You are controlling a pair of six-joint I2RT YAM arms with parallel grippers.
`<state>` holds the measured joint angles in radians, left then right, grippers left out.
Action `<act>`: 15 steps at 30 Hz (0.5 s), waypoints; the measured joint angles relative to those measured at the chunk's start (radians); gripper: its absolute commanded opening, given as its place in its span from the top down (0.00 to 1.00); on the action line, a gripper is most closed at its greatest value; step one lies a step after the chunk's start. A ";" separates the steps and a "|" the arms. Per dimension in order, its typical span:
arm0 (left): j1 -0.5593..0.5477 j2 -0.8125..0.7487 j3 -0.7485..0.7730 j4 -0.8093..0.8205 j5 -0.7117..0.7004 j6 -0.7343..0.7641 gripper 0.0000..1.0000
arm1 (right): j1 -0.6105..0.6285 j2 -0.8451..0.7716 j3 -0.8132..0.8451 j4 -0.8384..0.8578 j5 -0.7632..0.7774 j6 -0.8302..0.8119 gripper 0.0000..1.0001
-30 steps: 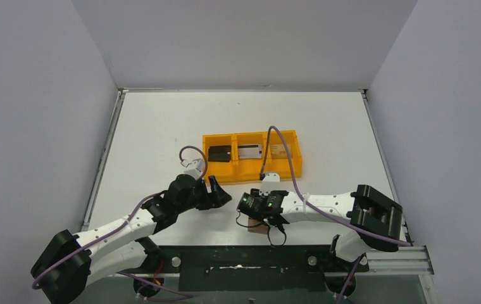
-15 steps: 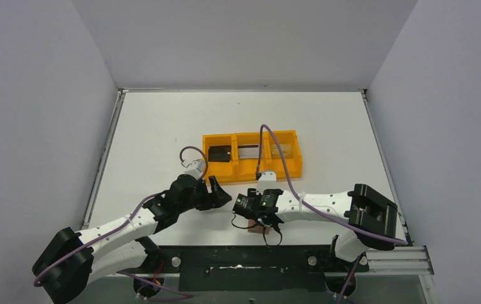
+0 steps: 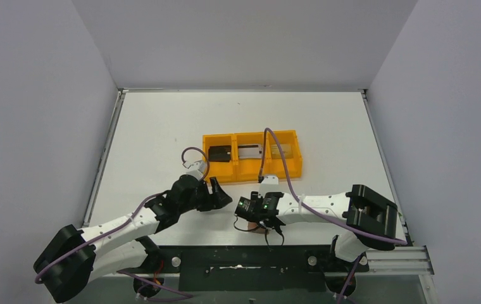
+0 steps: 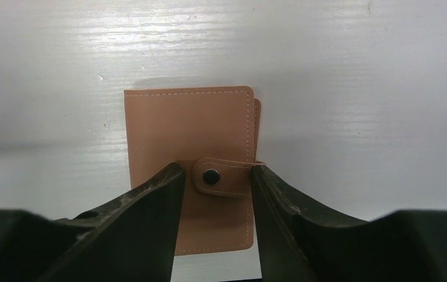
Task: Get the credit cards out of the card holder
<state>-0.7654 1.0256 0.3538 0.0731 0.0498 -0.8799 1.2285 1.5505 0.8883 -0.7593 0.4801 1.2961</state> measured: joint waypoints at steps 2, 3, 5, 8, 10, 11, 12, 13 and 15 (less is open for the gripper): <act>-0.007 0.009 0.000 0.002 0.003 0.000 0.34 | 0.001 -0.001 -0.019 0.022 0.000 0.003 0.61; -0.011 0.015 0.000 0.003 0.004 0.000 0.34 | 0.002 -0.005 -0.024 0.031 0.002 0.004 0.61; -0.023 0.031 0.002 0.006 0.005 0.000 0.34 | 0.002 -0.016 -0.039 0.047 0.003 0.004 0.64; -0.048 0.062 0.010 0.011 0.006 0.000 0.34 | 0.002 -0.038 -0.064 0.070 0.003 0.005 0.72; -0.067 0.082 0.016 0.014 0.005 -0.001 0.34 | 0.002 -0.059 -0.085 0.093 0.003 0.002 0.81; -0.078 0.093 0.021 0.018 0.005 -0.002 0.34 | 0.002 -0.075 -0.099 0.110 0.003 0.000 0.84; -0.090 0.106 0.027 0.023 0.003 -0.003 0.34 | 0.002 -0.093 -0.114 0.132 0.002 -0.001 0.88; -0.103 0.121 0.035 0.029 0.002 -0.003 0.34 | 0.000 -0.114 -0.133 0.158 -0.003 -0.002 0.89; -0.128 0.156 0.053 0.041 -0.003 -0.004 0.34 | -0.008 -0.142 -0.164 0.195 -0.014 -0.005 0.92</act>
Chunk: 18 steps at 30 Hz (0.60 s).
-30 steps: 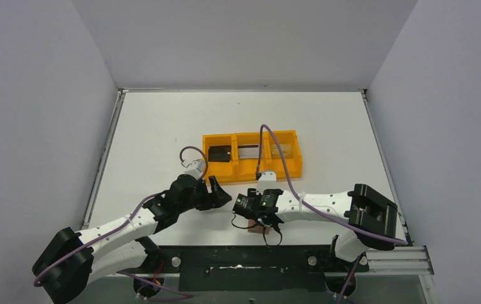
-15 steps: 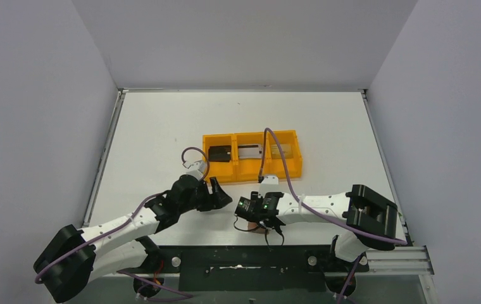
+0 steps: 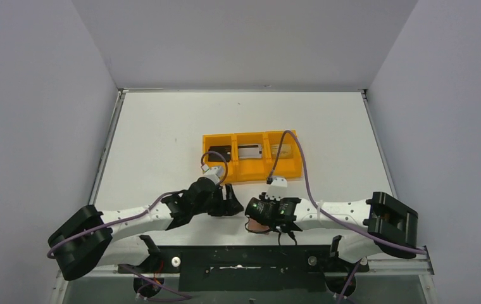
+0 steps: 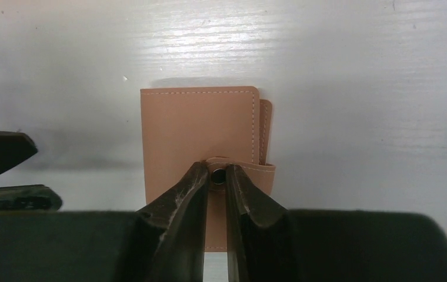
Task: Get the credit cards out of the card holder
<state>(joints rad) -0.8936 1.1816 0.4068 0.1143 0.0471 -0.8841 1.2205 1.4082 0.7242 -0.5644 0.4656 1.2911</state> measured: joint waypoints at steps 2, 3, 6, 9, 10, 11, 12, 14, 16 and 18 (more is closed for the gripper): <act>-0.029 0.047 0.026 0.013 -0.007 -0.002 0.34 | -0.011 -0.029 -0.031 0.039 -0.016 -0.001 0.98; -0.043 0.074 0.040 0.020 -0.010 -0.003 0.34 | -0.018 -0.045 -0.049 0.060 -0.024 -0.001 1.00; -0.078 0.143 0.070 0.051 -0.015 -0.012 0.35 | -0.037 -0.094 -0.101 0.122 -0.050 -0.003 1.00; -0.107 0.214 0.085 0.098 -0.015 -0.026 0.39 | -0.060 -0.145 -0.156 0.187 -0.083 -0.005 1.00; -0.116 0.237 0.089 0.111 -0.016 -0.031 0.40 | -0.065 -0.160 -0.171 0.205 -0.093 -0.007 1.00; -0.127 0.259 0.095 0.126 -0.015 -0.037 0.43 | -0.071 -0.175 -0.187 0.224 -0.102 -0.008 1.00; -0.138 0.279 0.108 0.139 -0.016 -0.041 0.46 | -0.076 -0.188 -0.201 0.241 -0.110 -0.011 1.00; -0.155 0.317 0.129 0.155 -0.017 -0.050 0.50 | -0.083 -0.217 -0.231 0.275 -0.126 -0.014 1.00; -0.169 0.349 0.145 0.177 -0.021 -0.058 0.57 | -0.093 -0.248 -0.264 0.304 -0.136 -0.018 1.00; -0.173 0.365 0.150 0.188 -0.033 -0.070 0.66 | -0.106 -0.280 -0.293 0.334 -0.153 -0.022 1.00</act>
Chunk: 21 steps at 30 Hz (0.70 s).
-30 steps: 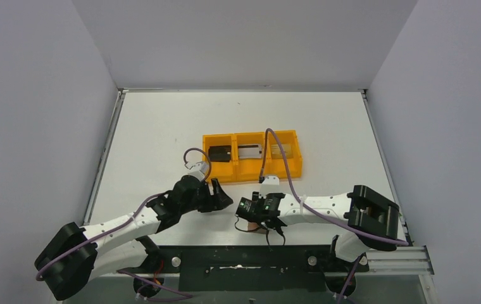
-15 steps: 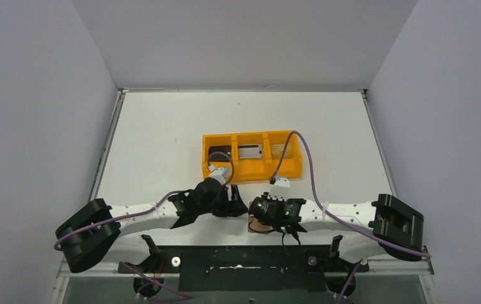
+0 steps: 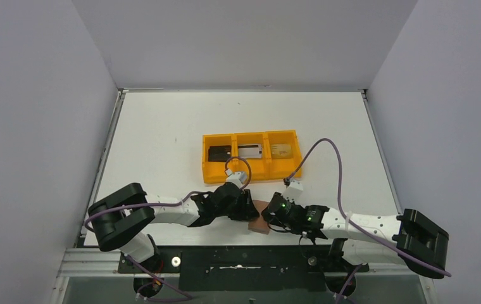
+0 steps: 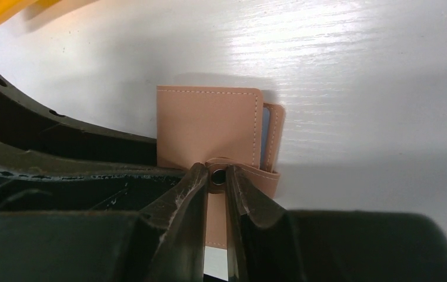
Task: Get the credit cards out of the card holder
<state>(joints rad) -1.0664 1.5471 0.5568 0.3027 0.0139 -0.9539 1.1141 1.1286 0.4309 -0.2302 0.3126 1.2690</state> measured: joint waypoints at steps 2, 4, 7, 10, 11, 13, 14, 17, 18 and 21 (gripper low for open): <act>0.000 0.012 0.001 0.006 -0.011 -0.009 0.73 | -0.016 -0.029 -0.026 0.021 -0.019 -0.003 1.00; 0.000 0.020 0.002 0.009 -0.019 -0.014 0.78 | -0.028 -0.049 -0.044 0.036 -0.035 -0.003 1.00; -0.001 0.023 0.003 0.006 -0.034 -0.019 0.81 | -0.036 -0.071 -0.054 0.039 -0.046 -0.005 1.00; -0.005 0.021 0.003 0.000 -0.047 -0.030 0.83 | -0.045 -0.096 -0.054 0.027 -0.051 -0.015 1.00; -0.007 0.019 0.003 -0.004 -0.054 -0.032 0.83 | -0.048 -0.106 -0.053 0.020 -0.052 -0.018 1.00; -0.009 0.009 0.003 -0.015 -0.066 -0.035 0.83 | -0.052 -0.124 -0.053 0.003 -0.052 -0.023 0.99; -0.010 0.002 0.003 -0.021 -0.073 -0.035 0.83 | -0.053 -0.134 -0.053 -0.009 -0.051 -0.024 0.96; -0.012 -0.023 -0.002 -0.042 -0.092 -0.035 0.83 | -0.055 -0.161 -0.050 -0.049 -0.044 -0.023 0.87; -0.012 -0.031 -0.003 -0.050 -0.098 -0.035 0.83 | -0.055 -0.168 -0.045 -0.071 -0.040 -0.022 0.82; -0.012 -0.052 -0.007 -0.071 -0.115 -0.035 0.83 | -0.055 -0.177 -0.028 -0.134 -0.028 -0.016 0.69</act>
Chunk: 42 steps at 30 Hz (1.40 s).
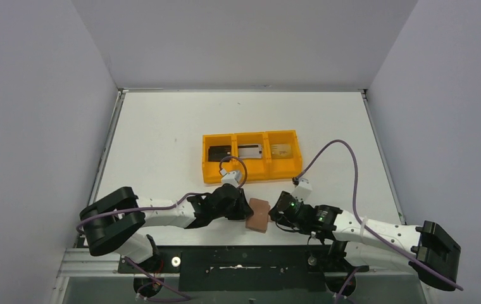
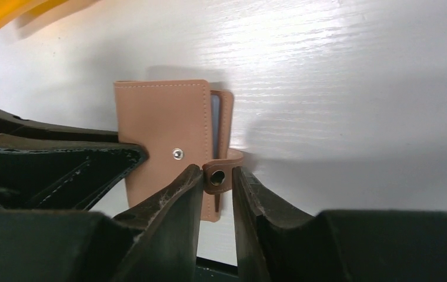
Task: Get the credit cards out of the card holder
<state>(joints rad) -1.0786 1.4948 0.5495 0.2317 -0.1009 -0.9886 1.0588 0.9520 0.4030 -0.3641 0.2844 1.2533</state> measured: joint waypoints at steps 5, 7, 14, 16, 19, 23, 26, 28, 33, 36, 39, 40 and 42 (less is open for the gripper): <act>0.000 -0.021 -0.004 -0.014 -0.007 0.005 0.83 | -0.005 0.008 0.026 -0.067 0.005 -0.009 0.63; 0.000 -0.021 -0.004 -0.016 -0.007 0.006 0.83 | -0.006 0.034 0.045 -0.079 0.003 -0.014 0.63; 0.000 -0.022 -0.003 -0.025 -0.007 0.009 0.83 | -0.006 0.164 0.141 -0.132 0.003 -0.023 0.67; 0.000 -0.027 -0.003 -0.034 -0.008 0.009 0.83 | -0.006 0.184 0.156 -0.153 0.003 -0.023 0.63; 0.000 -0.046 -0.003 -0.056 -0.016 0.012 0.83 | -0.006 0.193 0.165 -0.177 0.002 -0.025 0.58; 0.000 -0.059 0.001 -0.076 -0.021 0.023 0.83 | -0.014 0.194 0.166 -0.188 -0.017 -0.042 0.56; 0.000 -0.059 0.022 -0.100 -0.022 0.035 0.83 | -0.020 0.213 0.172 -0.189 -0.029 -0.047 0.56; 0.000 -0.059 0.030 -0.105 -0.021 0.043 0.83 | -0.025 0.230 0.173 -0.189 -0.032 -0.050 0.61; 0.000 -0.058 0.031 -0.109 -0.020 0.051 0.83 | -0.052 0.260 0.173 -0.175 -0.042 -0.060 0.77; 0.000 -0.058 0.031 -0.113 -0.021 0.051 0.82 | -0.062 0.262 0.171 -0.143 -0.053 -0.057 0.78; 0.000 -0.062 0.025 -0.117 -0.025 0.050 0.82 | -0.064 0.259 0.153 -0.082 -0.088 -0.068 0.78; 0.000 -0.065 0.022 -0.117 -0.026 0.050 0.81 | -0.064 0.256 0.144 -0.066 -0.100 -0.068 0.78; 0.000 -0.072 0.016 -0.118 -0.028 0.050 0.81 | -0.064 0.245 0.123 -0.037 -0.121 -0.066 0.78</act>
<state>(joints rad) -1.0786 1.4227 0.5652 0.1135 -0.1287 -0.9390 0.9951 1.1973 0.5262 -0.4011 0.1631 1.1870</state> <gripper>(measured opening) 0.186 0.222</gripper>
